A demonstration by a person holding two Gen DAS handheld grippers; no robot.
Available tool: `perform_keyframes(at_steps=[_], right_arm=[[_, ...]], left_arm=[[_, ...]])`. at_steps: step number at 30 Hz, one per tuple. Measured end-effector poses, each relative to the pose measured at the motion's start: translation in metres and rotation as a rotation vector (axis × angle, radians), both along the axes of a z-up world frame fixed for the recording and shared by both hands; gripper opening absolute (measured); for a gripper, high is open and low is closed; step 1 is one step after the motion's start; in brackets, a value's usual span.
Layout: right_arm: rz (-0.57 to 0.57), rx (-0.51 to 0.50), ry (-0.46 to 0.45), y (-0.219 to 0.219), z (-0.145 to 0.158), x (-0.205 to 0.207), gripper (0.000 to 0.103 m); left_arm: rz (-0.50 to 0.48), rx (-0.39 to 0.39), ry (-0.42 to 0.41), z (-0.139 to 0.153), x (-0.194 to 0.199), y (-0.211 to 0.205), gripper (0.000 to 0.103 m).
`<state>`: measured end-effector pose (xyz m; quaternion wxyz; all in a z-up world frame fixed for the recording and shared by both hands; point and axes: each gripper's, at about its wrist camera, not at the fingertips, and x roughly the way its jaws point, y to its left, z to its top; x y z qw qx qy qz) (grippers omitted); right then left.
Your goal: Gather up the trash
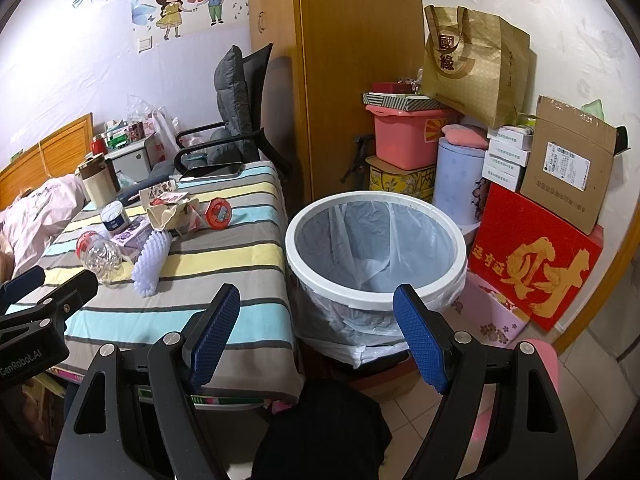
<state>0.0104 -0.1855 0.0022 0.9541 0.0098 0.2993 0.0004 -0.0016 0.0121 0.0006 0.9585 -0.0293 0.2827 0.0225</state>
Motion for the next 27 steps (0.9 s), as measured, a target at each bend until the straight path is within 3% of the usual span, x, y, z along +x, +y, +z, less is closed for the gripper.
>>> perform_keyframes(at_steps=[11,15,21,27], right_arm=[[0.004,0.0,0.001,0.0,0.0,0.001,0.08],[0.036,0.01,-0.005,0.009,-0.002,0.008,0.08],[0.16,0.058,0.004,0.033,-0.011,0.032,0.08],[0.287,0.04,0.041,0.075,-0.019,0.055,0.08]], left_arm=[[-0.003,-0.011,-0.001,0.0,0.0,0.003,0.102],[0.027,-0.028,0.015,-0.003,0.004,0.025,0.102],[0.107,-0.047,0.048,-0.008,0.015,0.074,0.102],[0.162,-0.06,0.092,-0.016,0.028,0.114,0.102]])
